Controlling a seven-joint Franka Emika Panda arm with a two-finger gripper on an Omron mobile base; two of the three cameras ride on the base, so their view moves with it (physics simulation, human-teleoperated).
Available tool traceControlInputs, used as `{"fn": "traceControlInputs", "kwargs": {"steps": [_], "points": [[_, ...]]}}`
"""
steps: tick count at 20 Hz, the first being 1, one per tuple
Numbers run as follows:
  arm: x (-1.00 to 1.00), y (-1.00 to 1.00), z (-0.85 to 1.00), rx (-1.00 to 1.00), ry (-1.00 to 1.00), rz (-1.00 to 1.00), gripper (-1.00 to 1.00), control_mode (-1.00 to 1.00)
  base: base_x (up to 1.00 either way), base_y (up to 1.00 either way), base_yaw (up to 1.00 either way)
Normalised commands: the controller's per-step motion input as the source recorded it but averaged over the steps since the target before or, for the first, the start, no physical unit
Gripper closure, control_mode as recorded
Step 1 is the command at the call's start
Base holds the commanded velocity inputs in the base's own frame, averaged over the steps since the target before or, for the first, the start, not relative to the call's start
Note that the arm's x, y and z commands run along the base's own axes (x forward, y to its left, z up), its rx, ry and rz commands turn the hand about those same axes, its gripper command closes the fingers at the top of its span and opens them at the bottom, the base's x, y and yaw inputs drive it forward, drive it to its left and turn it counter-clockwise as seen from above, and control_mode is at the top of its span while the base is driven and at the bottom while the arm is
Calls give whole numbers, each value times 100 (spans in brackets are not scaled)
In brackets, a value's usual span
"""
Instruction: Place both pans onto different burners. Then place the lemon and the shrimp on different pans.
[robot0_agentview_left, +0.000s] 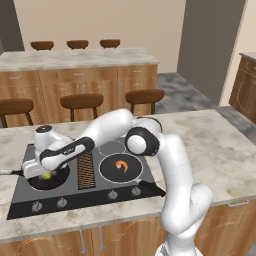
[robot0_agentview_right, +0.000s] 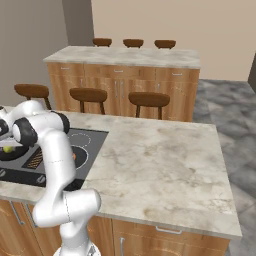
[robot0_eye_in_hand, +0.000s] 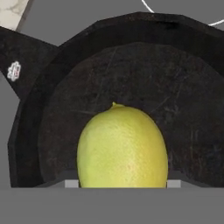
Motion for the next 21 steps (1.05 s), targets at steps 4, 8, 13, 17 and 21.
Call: {"fn": "traceControlInputs", "kwargs": {"steps": [4, 8, 13, 17, 21], "points": [[0, 5, -1, 0, 4, 0, -100, -100, 0, 0, 0], [0, 0, 0, 0, 3, 0, -100, -100, 0, 0, 0], [-5, 0, 29, 1, 0, 0, -100, -100, 0, 0, 0], [-35, -15, 81, 3, 0, -1, -100, -100, 0, 0, 0], [-75, -51, 47, 6, -1, 0, -100, -100, 0, 0, 0]]}}
